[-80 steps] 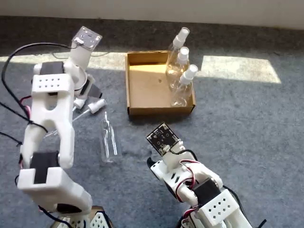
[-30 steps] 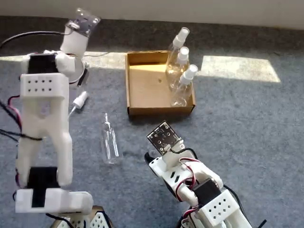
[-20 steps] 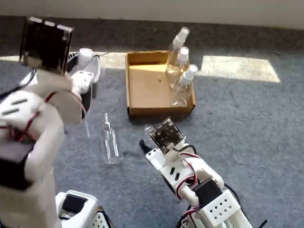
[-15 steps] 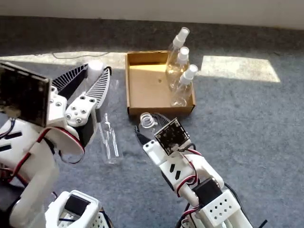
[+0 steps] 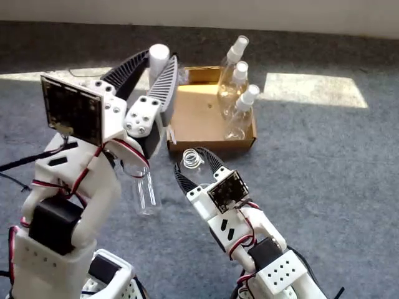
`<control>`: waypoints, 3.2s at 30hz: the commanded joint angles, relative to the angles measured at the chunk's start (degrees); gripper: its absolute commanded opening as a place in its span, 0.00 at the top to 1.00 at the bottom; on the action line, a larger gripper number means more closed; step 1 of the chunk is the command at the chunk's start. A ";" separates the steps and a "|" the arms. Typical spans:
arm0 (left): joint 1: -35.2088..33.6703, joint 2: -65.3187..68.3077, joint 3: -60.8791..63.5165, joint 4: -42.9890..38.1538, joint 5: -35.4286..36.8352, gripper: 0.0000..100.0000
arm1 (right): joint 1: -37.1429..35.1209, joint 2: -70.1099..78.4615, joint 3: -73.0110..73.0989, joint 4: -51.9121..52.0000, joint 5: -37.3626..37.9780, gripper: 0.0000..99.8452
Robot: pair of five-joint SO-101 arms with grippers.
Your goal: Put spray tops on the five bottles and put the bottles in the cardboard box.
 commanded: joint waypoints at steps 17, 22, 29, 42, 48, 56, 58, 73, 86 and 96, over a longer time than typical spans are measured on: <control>3.56 0.04 12.44 -10.55 -0.09 0.99 | 0.84 -0.75 -0.48 -1.36 0.09 1.00; 2.07 0.04 12.35 -11.25 -0.09 0.99 | 0.84 -0.75 -0.48 -1.36 0.09 1.00; 2.33 0.04 9.71 -10.99 0.00 0.99 | 0.84 -0.75 -0.48 -1.36 0.09 1.00; 2.42 0.13 13.49 -11.16 0.18 0.99 | 0.84 -0.75 -0.48 -1.27 0.09 1.00; 4.44 -0.40 22.29 -10.99 0.26 0.99 | 0.84 -0.75 -0.66 -1.27 0.09 1.00; 8.40 -3.91 29.32 -8.00 0.18 0.99 | 1.63 -0.75 -0.92 -1.10 0.09 1.00; 8.48 -7.87 30.11 -5.10 0.26 0.99 | 3.38 -0.75 -0.92 -1.10 -0.09 1.00; 8.04 -12.62 34.68 -3.60 0.00 0.81 | 5.14 -0.75 -0.48 -0.92 -5.63 1.00; 4.53 -12.26 24.22 -0.53 0.00 0.81 | 5.23 -0.75 -0.48 -0.92 -5.63 1.00; 1.54 -12.26 35.91 -3.69 -3.52 0.81 | 5.23 -0.75 -0.48 -0.92 -5.63 1.00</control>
